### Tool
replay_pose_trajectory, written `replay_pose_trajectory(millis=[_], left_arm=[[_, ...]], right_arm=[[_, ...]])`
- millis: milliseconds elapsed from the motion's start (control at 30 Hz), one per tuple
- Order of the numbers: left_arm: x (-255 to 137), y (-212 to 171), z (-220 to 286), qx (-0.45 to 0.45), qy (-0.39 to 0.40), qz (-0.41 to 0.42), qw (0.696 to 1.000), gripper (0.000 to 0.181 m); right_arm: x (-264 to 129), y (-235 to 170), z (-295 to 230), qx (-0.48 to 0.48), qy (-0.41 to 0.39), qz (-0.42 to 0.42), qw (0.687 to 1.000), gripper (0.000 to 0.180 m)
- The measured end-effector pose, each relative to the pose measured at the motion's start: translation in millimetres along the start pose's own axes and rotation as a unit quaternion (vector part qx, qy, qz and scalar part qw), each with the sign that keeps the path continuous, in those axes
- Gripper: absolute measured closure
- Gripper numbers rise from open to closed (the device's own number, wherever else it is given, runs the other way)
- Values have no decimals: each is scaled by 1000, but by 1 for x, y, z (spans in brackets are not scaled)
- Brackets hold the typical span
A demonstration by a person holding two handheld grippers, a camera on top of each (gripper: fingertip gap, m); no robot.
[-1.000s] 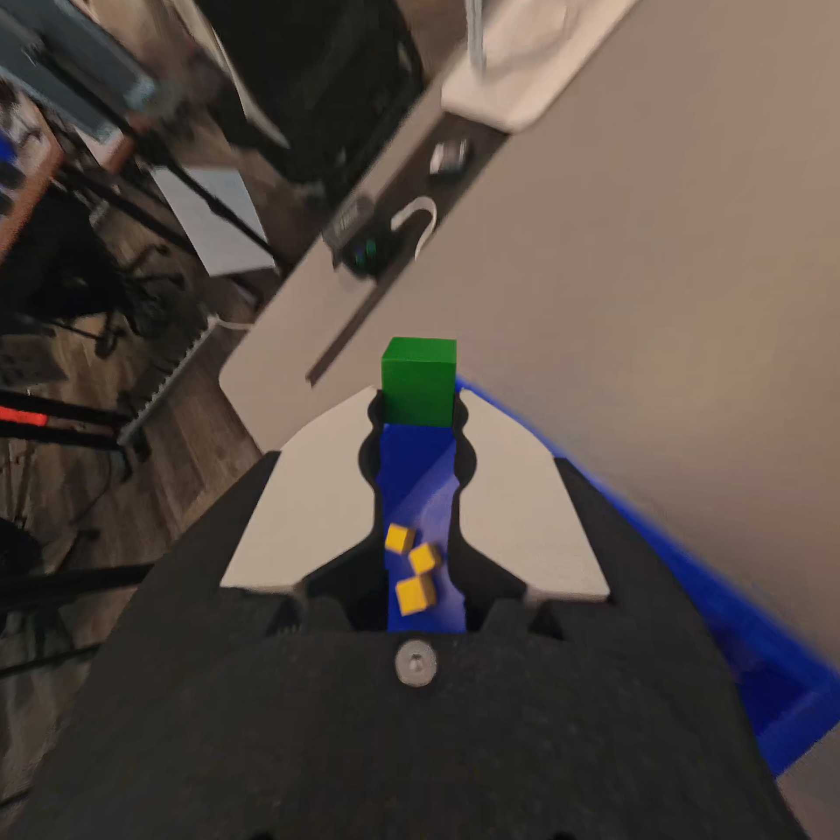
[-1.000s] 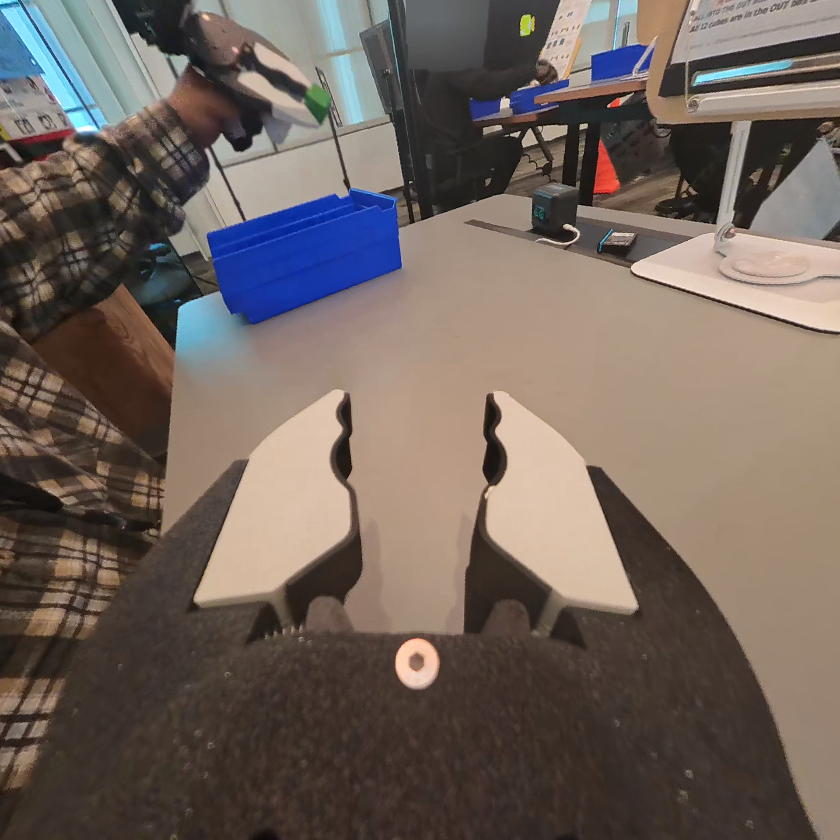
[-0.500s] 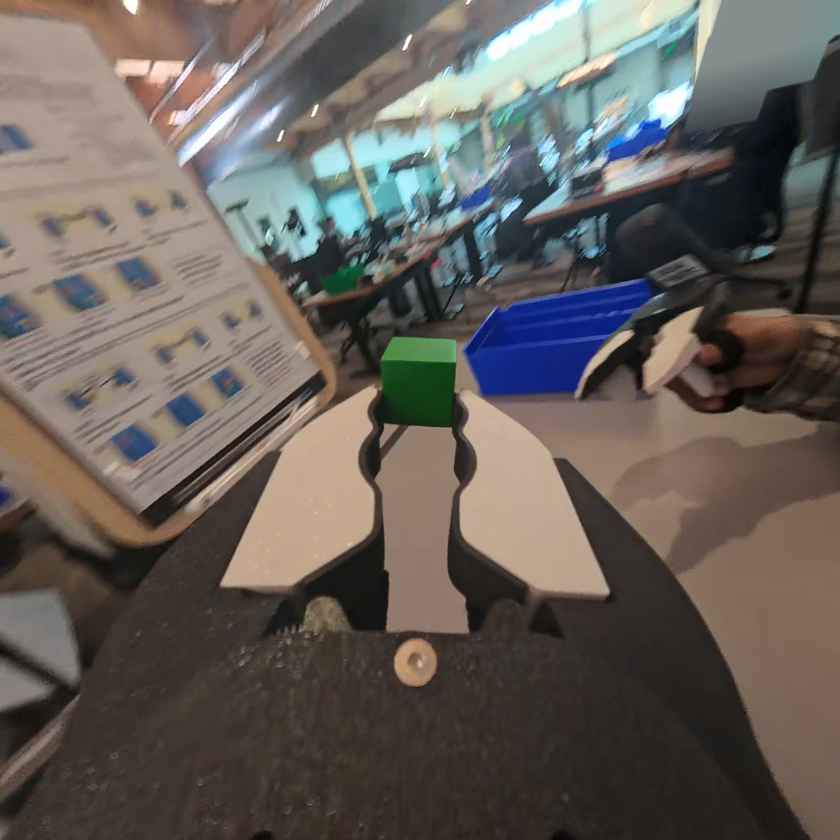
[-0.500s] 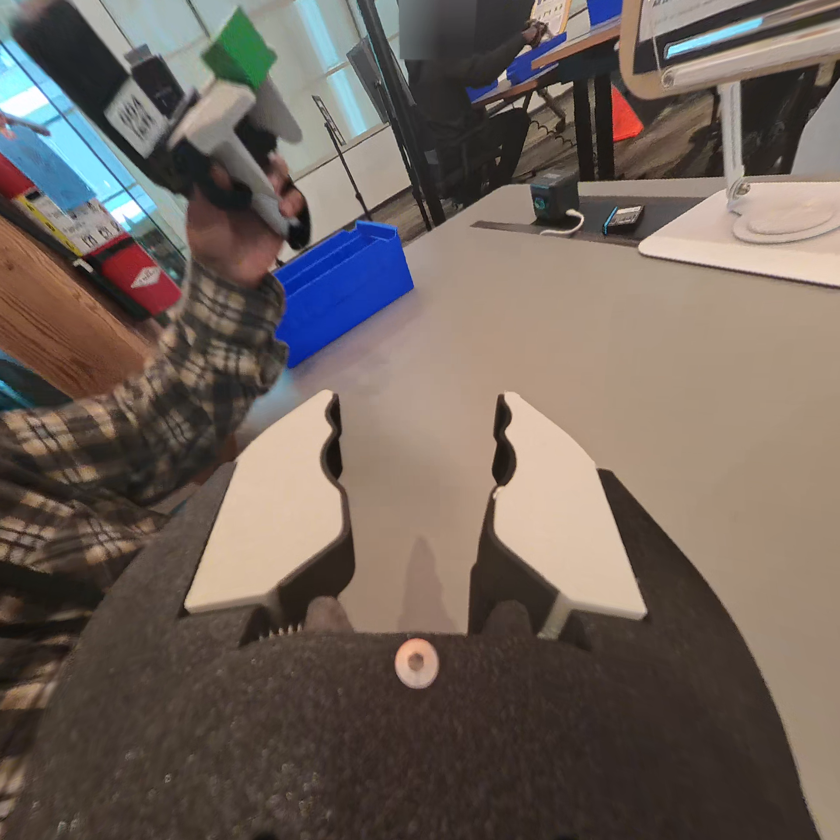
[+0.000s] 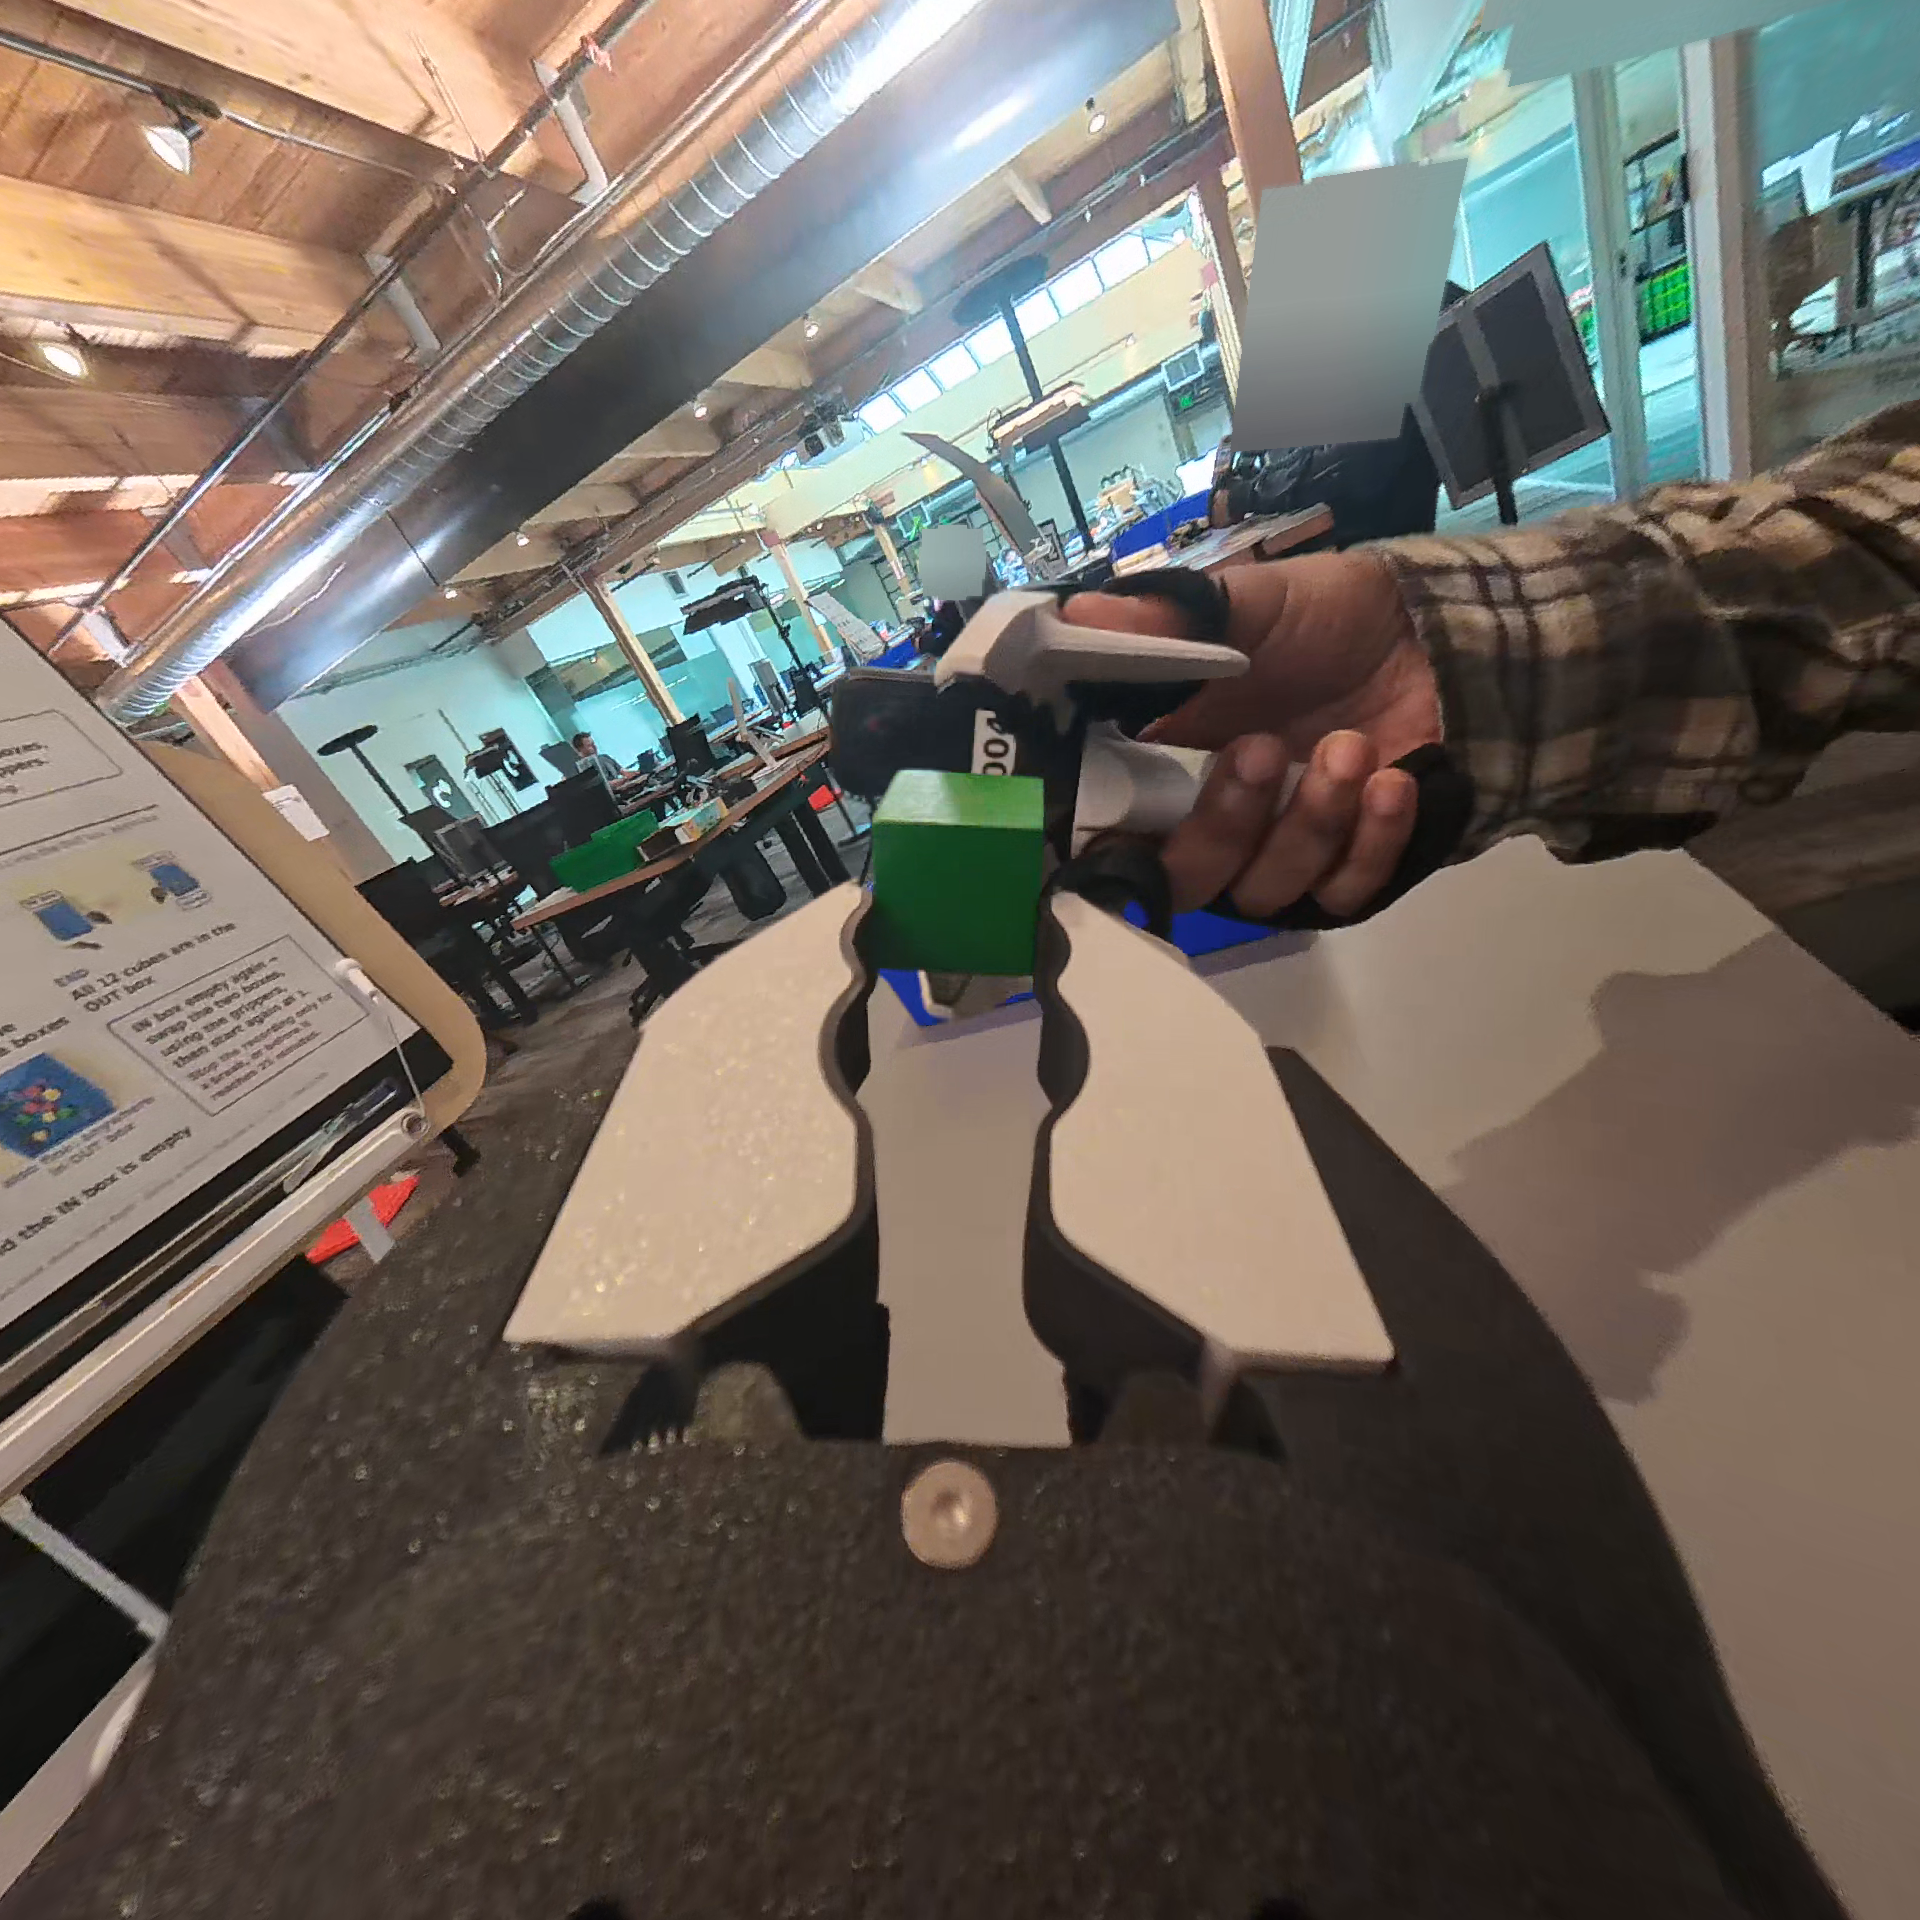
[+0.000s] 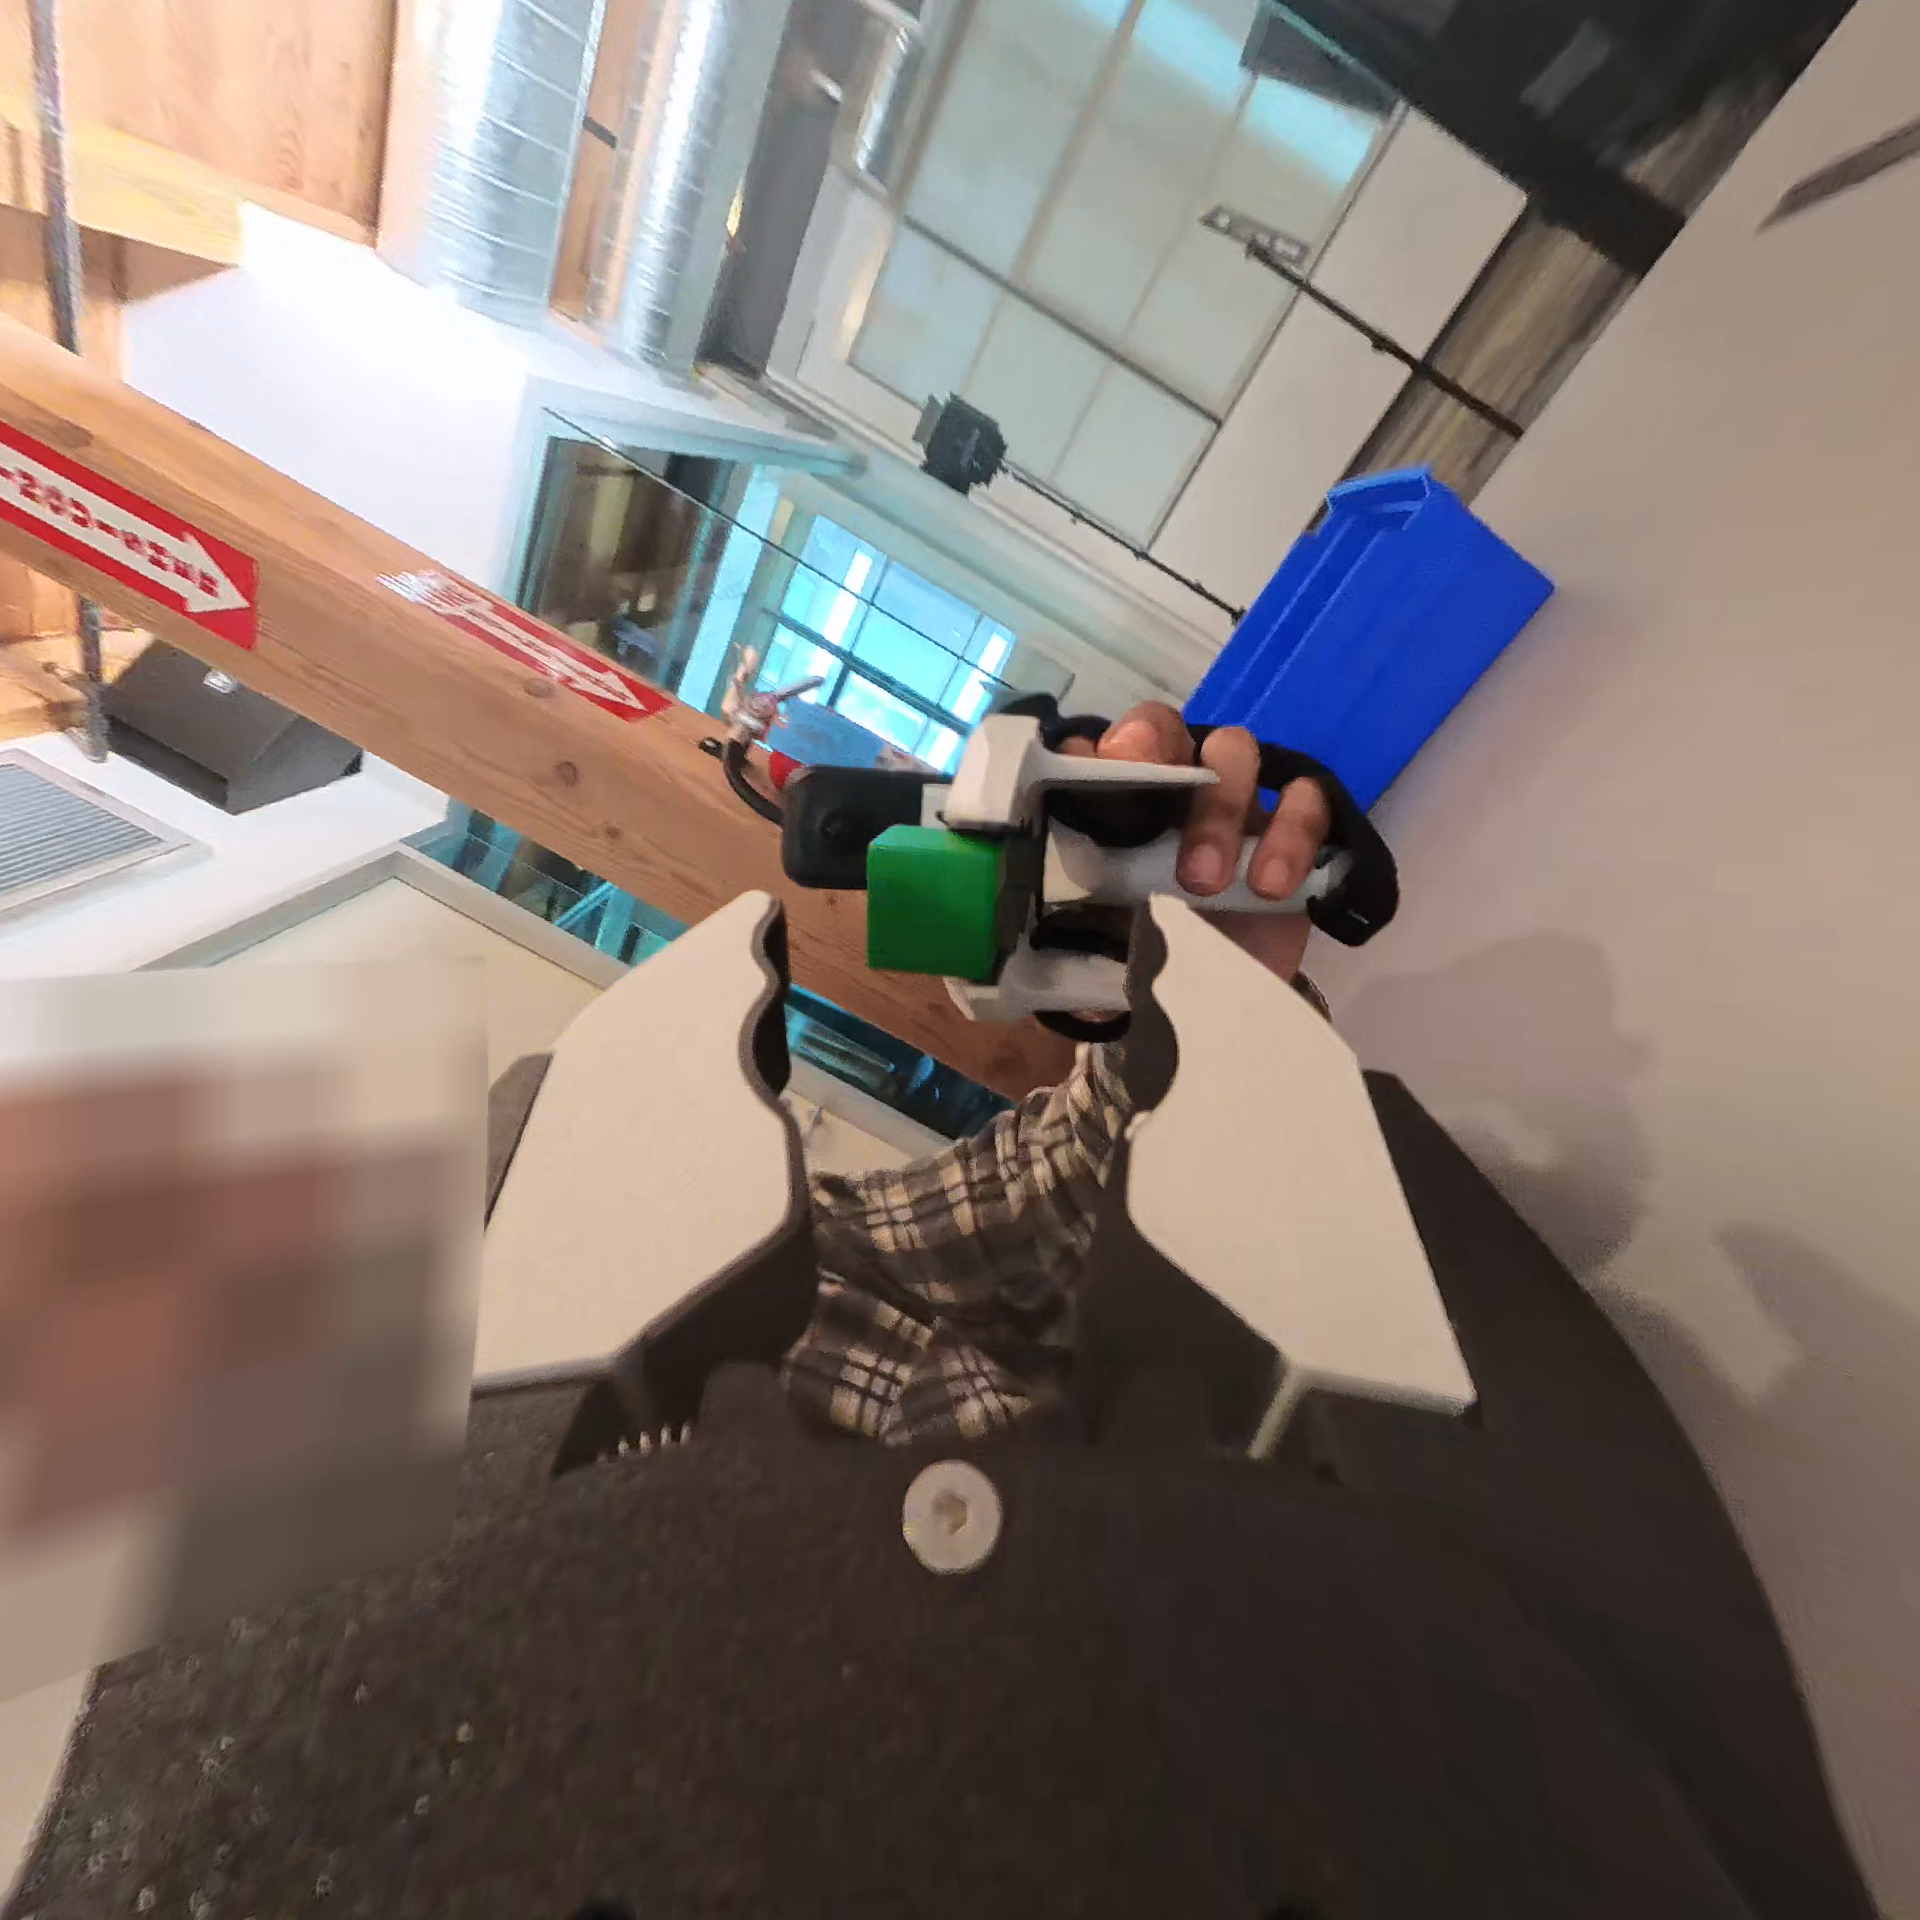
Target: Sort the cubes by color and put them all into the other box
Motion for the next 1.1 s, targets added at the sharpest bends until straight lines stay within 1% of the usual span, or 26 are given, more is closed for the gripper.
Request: replay_pose_trajectory(millis=[167,433,533,567,600,767,867,900,1000,1033,1100], left_arm=[[-2,-9,3,7,-2,-11,1000,152],[-2,-8,5,16,-7,-16,1000,152],[-1,-9,6,21,-6,-21,1000,152],[-1,-10,5,23,-5,-23,999,153],[-1,-11,5,23,-3,-27,999,152],[0,-16,1,14,9,-48,999,152],[1,-18,0,0,15,-58,998,152],[1,-19,-1,-3,19,-65,998,149],[-4,-26,-3,-30,33,-91,995,122],[-8,-30,-3,-38,37,-97,994,116],[-17,-35,-4,-46,48,-102,993,111]], right_arm=[[9,-9,10,9,-31,-30,999,118],[18,-18,9,17,-28,-61,998,123],[21,-20,8,18,-24,-70,997,132],[22,-21,6,20,-21,-73,997,138],[22,-21,5,19,-16,-74,997,151],[22,-17,10,-15,-68,-91,993,151],[20,-14,7,-26,-85,-101,991,151],[18,-11,5,-30,-89,-100,990,151],[5,1,-3,-57,-113,-91,988,151],[-1,7,-7,-66,-122,-85,987,151],[-16,20,-13,-82,-143,-70,984,151]])
Point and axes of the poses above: each gripper's, where its closed fingertips meet, x out along the fingers, y out of its top, z = x × y across the jaws, the point moved 1 cm from there along -x, back along the fingers, and after that the axes turned 7 degrees about z, right-handed, at the moved point
